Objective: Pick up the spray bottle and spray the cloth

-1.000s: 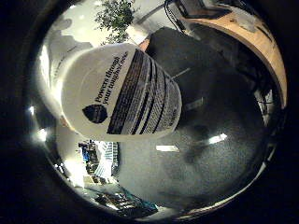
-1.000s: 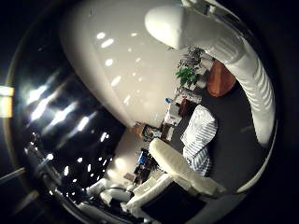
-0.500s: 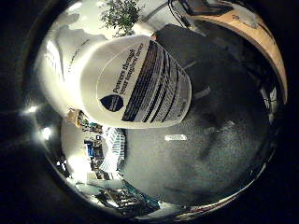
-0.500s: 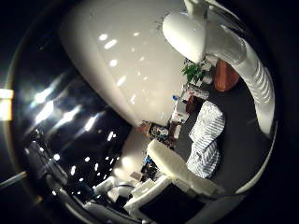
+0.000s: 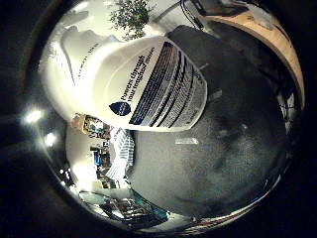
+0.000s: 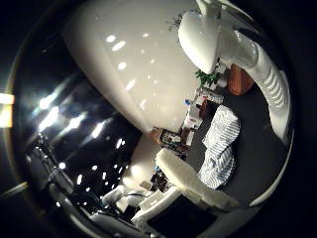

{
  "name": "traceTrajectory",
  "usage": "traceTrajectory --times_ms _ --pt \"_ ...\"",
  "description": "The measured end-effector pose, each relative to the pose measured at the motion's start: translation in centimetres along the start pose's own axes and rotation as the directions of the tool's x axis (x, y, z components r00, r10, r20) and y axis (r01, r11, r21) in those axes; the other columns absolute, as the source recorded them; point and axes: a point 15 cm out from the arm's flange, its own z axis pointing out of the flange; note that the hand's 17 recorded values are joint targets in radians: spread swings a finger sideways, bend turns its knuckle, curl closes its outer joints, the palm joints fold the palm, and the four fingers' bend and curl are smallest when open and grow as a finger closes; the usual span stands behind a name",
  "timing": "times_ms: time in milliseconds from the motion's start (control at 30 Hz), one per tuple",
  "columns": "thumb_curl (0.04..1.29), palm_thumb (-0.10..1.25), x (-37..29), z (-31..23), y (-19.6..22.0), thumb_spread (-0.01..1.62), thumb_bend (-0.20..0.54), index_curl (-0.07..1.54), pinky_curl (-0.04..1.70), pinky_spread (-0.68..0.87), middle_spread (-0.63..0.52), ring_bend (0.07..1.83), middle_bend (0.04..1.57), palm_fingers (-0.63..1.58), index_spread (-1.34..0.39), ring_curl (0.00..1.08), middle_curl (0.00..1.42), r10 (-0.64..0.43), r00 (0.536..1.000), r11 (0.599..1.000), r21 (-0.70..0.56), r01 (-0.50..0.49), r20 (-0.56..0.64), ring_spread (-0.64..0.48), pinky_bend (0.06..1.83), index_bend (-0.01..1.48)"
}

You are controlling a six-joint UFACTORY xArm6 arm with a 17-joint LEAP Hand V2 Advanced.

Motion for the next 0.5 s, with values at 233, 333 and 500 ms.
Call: traceTrajectory --times_ms 233,333,500 --pt "0.30 0.54 0.1 -1.2 0.7 1.11 -0.021 0.30 0.29 0.38 0.15 0.33 0.19 0.13 -0.25 0.25 0.32 0.015 1.000 1.000 -0.004 -0.015 0.012 0.18 0.41 0.17" --pt "0.30 0.54 0.3 -1.5 0.7 1.11 -0.021 0.31 0.29 0.38 0.15 0.32 0.18 0.13 -0.26 0.25 0.31 0.018 1.000 1.000 0.002 -0.018 0.011 0.18 0.42 0.17" --pt "0.30 0.54 0.7 -2.0 0.7 1.11 -0.021 0.30 0.30 0.38 0.15 0.33 0.19 0.12 -0.26 0.25 0.31 0.027 1.000 1.000 0.014 -0.027 0.007 0.19 0.42 0.16"
